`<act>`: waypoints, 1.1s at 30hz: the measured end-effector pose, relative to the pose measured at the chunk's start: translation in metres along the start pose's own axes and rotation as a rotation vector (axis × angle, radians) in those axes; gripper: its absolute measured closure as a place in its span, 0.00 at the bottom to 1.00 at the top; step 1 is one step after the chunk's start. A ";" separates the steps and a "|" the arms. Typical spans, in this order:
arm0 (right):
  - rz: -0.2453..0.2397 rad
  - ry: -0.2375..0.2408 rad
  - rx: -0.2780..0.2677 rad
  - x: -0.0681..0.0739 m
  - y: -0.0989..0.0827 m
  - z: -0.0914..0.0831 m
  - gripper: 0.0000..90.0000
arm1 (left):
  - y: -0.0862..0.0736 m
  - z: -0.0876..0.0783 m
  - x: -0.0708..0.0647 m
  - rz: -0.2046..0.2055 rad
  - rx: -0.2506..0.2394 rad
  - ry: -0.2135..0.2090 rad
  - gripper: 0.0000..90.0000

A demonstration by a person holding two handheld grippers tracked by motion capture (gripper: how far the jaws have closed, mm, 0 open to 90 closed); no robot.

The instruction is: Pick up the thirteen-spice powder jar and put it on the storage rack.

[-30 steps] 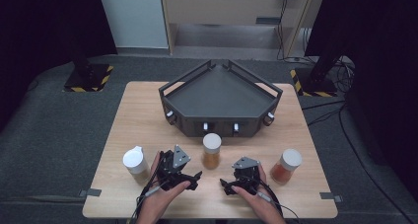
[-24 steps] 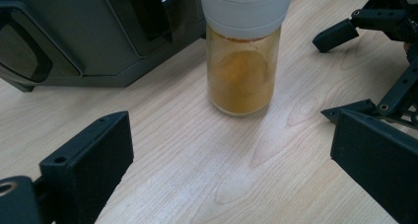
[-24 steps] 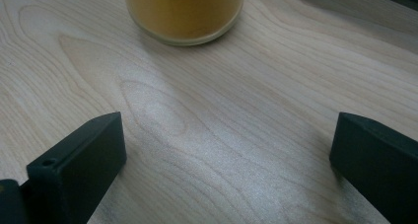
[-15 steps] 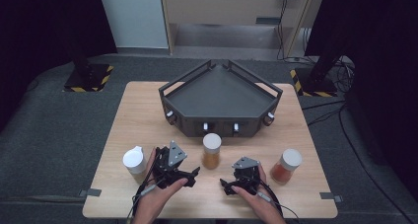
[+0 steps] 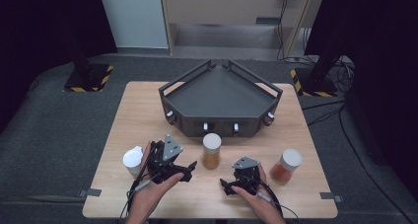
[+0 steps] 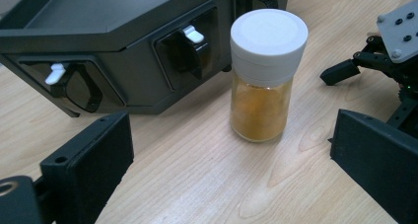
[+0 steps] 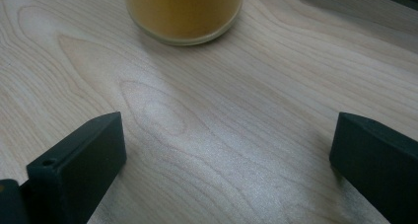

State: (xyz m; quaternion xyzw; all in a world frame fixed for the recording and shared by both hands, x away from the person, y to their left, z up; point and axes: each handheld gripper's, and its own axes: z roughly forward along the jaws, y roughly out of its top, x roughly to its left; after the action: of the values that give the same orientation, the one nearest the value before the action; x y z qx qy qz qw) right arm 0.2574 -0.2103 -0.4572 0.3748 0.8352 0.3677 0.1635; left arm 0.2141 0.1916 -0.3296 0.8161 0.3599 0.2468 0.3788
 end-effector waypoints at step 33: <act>0.004 -0.006 0.000 0.001 0.000 0.000 0.01 | -0.003 -0.035 0.023 -0.015 -0.041 0.050 0.01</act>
State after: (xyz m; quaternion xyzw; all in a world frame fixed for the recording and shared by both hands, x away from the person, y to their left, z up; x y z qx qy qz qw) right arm 0.2562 -0.2096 -0.4573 0.3775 0.8339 0.3672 0.1651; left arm 0.2034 0.2265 -0.3086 0.7990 0.3700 0.2718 0.3882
